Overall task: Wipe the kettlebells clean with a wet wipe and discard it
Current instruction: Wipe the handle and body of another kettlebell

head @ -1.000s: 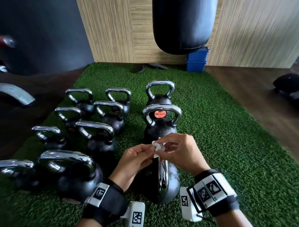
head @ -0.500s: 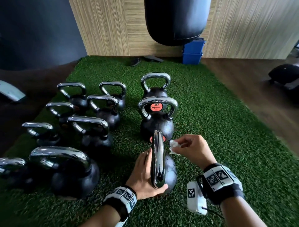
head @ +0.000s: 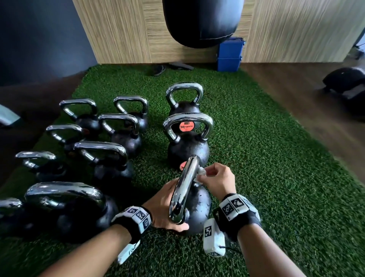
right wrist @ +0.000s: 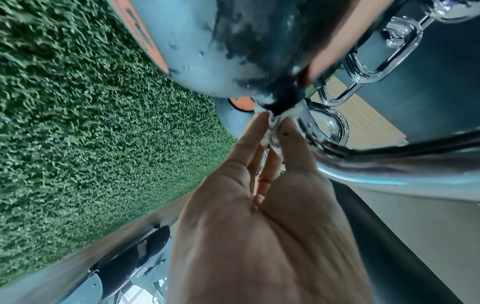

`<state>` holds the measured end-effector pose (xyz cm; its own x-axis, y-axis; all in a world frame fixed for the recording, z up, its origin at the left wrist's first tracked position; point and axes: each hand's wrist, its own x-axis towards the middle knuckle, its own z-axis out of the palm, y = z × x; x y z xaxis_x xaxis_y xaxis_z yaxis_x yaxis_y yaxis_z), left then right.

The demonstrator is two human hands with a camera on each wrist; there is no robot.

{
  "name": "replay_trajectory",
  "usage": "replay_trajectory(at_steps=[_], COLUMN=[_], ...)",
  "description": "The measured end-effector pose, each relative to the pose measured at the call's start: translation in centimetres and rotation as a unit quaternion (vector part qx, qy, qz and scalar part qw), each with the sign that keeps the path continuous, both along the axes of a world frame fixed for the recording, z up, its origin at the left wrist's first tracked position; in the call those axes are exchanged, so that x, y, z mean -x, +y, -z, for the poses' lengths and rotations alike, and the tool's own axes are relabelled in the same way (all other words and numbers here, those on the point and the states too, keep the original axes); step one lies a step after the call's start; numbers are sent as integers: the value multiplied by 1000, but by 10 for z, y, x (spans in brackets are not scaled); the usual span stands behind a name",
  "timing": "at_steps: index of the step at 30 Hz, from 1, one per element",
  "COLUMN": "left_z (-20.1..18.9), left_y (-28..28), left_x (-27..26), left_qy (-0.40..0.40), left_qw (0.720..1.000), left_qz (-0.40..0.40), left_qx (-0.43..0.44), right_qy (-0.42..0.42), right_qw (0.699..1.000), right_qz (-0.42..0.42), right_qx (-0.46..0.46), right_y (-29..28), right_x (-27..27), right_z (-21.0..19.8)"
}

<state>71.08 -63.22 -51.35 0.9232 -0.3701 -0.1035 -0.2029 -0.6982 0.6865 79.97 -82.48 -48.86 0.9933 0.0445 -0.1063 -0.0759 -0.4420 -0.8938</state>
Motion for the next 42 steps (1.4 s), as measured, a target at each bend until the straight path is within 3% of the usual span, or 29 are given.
replay_trajectory(at_steps=[5,12,16,20,22,27,32,35,38,40,42], left_z=[1,2,-2,-8,-13,-7,10,15,19,20,16], left_y=[4,4,2,0,-2,2,9,16,20,19,16], left_x=[-4,-7,-14,-17,-21,-37,-43,-48,-53,-54,-59], left_qy=[-5,8,19,39,34,61,87,88,99,103,108], left_qw=[999,999,998,996,999,989,991,991,990,992,991], left_qz=[-17,-34,-10,-6,-7,30,-16,-22,-6,-27,-28], left_qx=[41,40,59,81,19,-128,-102,-95,-99,-62,-77], right_qy=[34,-49,24,-75,-125,-132,-144,-164,-133,-112,-94], right_qw=[997,988,976,973,969,968,960,955,954,955,961], right_qz=[18,28,29,3,-35,-112,-103,-149,-201,-174,-142], right_qx=[-67,-144,-216,-219,-211,-181,-219,-196,-179,-214,-220], right_y=[6,3,6,5,4,1,1,0,1,2,1], right_x=[-5,-21,-22,-24,-23,-16,-12,1,14,16,17], right_z=[18,2,0,-22,-34,-44,-48,-51,-57,-57,-59])
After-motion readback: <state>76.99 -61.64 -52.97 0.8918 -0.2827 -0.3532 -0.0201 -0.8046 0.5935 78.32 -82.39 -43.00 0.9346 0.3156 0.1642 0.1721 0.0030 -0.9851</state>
